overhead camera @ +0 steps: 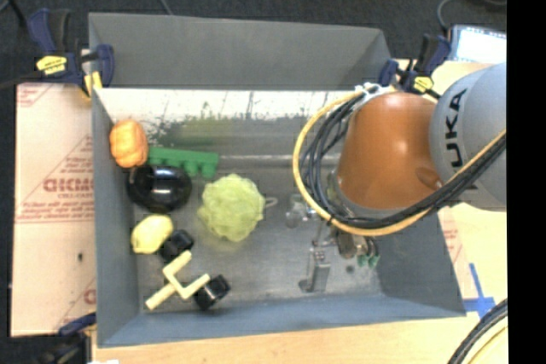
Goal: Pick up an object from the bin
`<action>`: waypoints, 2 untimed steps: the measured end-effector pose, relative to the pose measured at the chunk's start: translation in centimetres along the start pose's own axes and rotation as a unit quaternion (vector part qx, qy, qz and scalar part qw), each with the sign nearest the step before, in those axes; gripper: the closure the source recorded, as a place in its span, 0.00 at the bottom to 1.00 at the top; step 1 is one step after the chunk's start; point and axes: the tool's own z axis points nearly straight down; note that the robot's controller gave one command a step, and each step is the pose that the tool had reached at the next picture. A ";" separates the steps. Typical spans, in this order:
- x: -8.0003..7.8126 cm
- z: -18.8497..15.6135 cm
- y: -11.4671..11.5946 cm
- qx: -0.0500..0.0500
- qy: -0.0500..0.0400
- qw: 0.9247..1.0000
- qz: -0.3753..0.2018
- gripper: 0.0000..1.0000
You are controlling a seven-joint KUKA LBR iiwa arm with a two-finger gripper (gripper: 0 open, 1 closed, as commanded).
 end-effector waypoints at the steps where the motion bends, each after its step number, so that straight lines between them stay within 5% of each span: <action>1: -0.2 -0.4 0.0 0.000 -0.004 1.000 0.000 0.00; 2: -2.8 1.3 3.2 0.001 -0.006 1.000 -0.024 0.00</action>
Offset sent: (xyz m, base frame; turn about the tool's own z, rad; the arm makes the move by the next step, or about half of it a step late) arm 0.0728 0.1035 -0.0535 -0.1536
